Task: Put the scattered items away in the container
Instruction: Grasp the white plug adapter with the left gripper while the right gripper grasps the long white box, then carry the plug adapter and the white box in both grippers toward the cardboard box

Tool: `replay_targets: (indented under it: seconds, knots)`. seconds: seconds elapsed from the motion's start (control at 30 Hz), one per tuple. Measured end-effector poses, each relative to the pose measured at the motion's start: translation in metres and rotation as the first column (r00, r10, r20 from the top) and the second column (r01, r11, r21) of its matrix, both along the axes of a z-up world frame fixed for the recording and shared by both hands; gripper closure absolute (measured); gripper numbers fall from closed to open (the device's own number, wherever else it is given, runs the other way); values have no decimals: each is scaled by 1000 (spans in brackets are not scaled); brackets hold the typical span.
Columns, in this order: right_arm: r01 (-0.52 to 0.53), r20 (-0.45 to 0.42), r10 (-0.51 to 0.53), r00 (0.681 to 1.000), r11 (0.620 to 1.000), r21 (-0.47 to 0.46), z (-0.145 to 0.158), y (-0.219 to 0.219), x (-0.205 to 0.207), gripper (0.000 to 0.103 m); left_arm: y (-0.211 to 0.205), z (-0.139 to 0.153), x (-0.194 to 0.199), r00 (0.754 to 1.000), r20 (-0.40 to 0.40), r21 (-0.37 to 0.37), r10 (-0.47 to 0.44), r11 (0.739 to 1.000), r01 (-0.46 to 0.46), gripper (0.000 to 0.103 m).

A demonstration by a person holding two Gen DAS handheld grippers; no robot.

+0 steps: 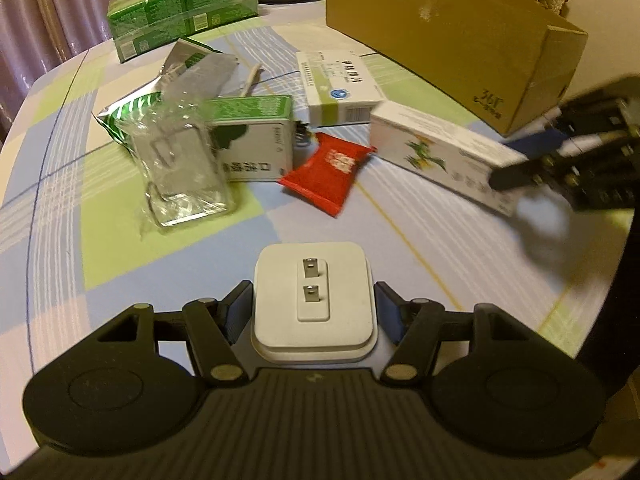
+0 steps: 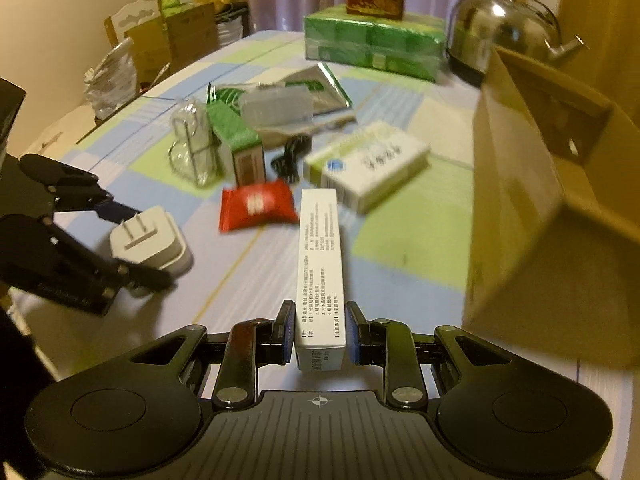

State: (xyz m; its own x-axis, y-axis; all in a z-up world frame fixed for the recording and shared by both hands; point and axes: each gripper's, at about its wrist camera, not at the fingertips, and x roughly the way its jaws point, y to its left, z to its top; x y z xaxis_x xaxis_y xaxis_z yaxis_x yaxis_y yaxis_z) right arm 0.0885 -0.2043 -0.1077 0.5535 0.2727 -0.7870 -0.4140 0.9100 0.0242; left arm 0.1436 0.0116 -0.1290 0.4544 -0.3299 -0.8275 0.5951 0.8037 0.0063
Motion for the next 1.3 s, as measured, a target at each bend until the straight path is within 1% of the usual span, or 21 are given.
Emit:
replay_targets:
  seconds: [0.13, 0.27, 0.3, 0.37, 0.4, 0.43, 0.57, 0.8, 0.9, 1.03, 1.3]
  knots:
    - [26, -14, -26, 1000, 999, 19, -2, -6, -22, 80, -7, 1, -16, 1000, 0, -13, 8, 1000, -8, 42]
    - [41, -13, -41, 999, 999, 10, -7, -6, -29, 79, -13, 0, -26, 1000, 12, -2, 12, 1000, -12, 42]
    - [40, -14, -40, 999, 999, 10, -8, -5, -29, 77, -14, 0, -27, 1000, 13, 2, 12, 1000, -12, 42]
    - [35, -13, -35, 999, 999, 7, -9, -4, -28, 67, -16, 0, -28, 1000, 15, 13, 12, 1000, -12, 42]
    - [34, -10, -34, 999, 999, 5, -9, -3, -27, 59, -16, 0, -28, 1000, 16, 18, 14, 1000, -14, 41]
    - [34, -5, -34, 999, 999, 6, -9, -3, -25, 57, -16, 0, -27, 1000, 17, 21, 17, 1000, -17, 40]
    - [24, 0, -24, 1000, 1000, 1, -11, 2, -13, 57, -16, -1, -26, 999, 17, 25, 36, 999, -36, 35]
    - [12, -8, -12, 1000, 1000, -15, -16, 7, 4, 57, -13, -1, -23, 999, -6, 14, 44, 999, -44, 34]
    - [15, -10, -15, 1000, 1000, -12, -16, 7, 7, 57, -12, -1, -22, 998, -23, 12, 50, 999, -50, 36]
    - [15, -16, -15, 1000, 1000, -13, -17, 7, 8, 57, -11, 0, -26, 998, -25, 3, 60, 998, -60, 43]
    - [1, -18, -2, 1000, 1000, -23, -19, 11, 13, 57, -13, 1, -31, 996, -17, -10, 89, 996, -89, 43]
